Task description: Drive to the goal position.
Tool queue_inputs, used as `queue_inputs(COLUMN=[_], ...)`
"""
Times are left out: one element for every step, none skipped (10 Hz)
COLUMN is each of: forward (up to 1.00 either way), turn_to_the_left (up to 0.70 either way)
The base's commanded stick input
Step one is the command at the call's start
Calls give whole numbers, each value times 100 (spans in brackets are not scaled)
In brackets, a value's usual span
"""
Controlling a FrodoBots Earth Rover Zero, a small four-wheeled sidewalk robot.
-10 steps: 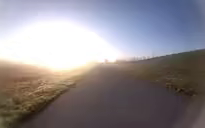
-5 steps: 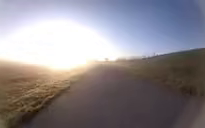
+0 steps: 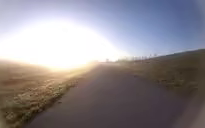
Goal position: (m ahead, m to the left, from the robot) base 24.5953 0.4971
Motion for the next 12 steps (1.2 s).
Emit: queue_inputs(forward=[100, 100, 100, 100, 100, 100, 100, 100, 100, 100, 100, 100], turn_to_the_left=[0, 0, 0, 0, 0, 0, 0, 0, 0, 0, 0, 0])
